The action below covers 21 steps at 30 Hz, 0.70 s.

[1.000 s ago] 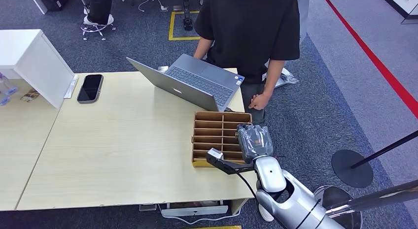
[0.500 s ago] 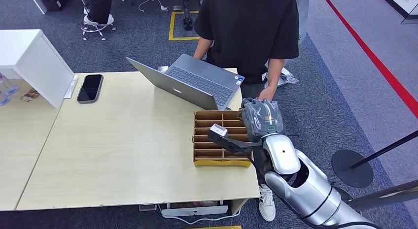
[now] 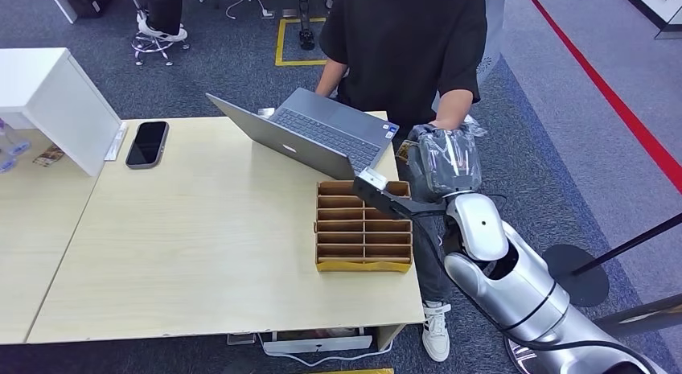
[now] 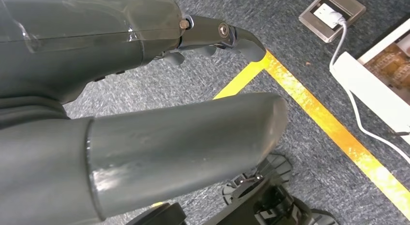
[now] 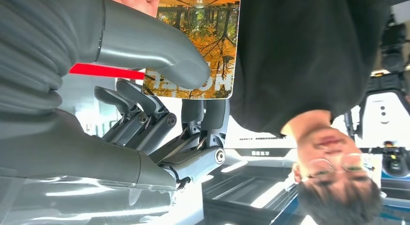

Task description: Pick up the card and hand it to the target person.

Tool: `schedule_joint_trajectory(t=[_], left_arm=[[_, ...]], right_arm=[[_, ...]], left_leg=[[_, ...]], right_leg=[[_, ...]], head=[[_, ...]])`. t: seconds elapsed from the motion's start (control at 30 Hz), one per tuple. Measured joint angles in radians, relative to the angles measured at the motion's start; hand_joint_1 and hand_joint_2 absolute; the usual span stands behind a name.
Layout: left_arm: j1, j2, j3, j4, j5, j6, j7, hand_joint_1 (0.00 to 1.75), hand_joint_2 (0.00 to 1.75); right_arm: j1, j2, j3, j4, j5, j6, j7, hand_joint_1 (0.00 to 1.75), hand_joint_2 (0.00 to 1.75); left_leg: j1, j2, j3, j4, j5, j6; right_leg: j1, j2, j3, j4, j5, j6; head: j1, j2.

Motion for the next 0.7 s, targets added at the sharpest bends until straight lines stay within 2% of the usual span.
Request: schedule_joint_trajectory(t=[0.23,0.47,0.5,0.6,0.63,0.7], left_arm=[[-0.009,-0.001,-0.001,0.0,-0.008,-0.002,0.006,0.0,0.0],[-0.008,-0.001,-0.001,0.0,-0.01,-0.003,0.014,0.0,0.0],[-0.008,-0.001,-0.001,0.0,-0.01,-0.003,0.014,0.0,0.0],[-0.008,-0.002,-0.001,0.0,-0.01,-0.004,0.014,0.0,0.0],[-0.008,-0.002,-0.001,0.0,-0.01,-0.004,0.014,0.0,0.0],[-0.008,-0.003,-0.001,0.0,-0.01,-0.004,0.014,0.0,0.0]], right_arm=[[-0.016,-0.012,-0.002,0.124,0.05,-0.053,-0.006,1.75,1.75],[-0.017,-0.036,-0.004,0.214,0.124,-0.028,0.002,1.75,1.75],[-0.016,-0.04,-0.004,0.223,0.132,-0.023,0.003,1.61,1.75],[-0.015,-0.048,-0.002,0.249,0.15,-0.013,0.004,0.31,1.75],[-0.014,-0.049,-0.002,0.256,0.153,-0.009,0.003,0.01,1.75],[-0.011,-0.05,0.0,0.267,0.156,-0.003,0.001,0.0,1.75]], left_leg=[[0.0,0.0,0.0,0.0,0.0,0.0],[0.0,-0.001,-0.001,0.0,0.0,0.0],[0.0,-0.001,-0.001,0.0,0.0,0.0],[0.0,-0.001,-0.001,0.0,0.0,0.0],[0.0,0.0,-0.001,0.0,0.0,0.0],[0.0,0.0,-0.001,0.0,0.0,0.0]], right_leg=[[0.0,0.0,0.0,0.0,0.0,0.0],[0.0,0.0,-0.001,0.0,0.0,0.0],[0.0,0.0,-0.001,0.0,0.0,0.0],[0.0,0.0,-0.001,0.0,0.0,0.0],[0.0,0.0,-0.001,0.0,0.0,0.0],[0.0,0.0,-0.001,0.0,0.0,0.0]], head=[[0.0,0.0],[0.0,0.0],[0.0,0.0],[0.0,0.0],[0.0,0.0],[0.0,0.0]])
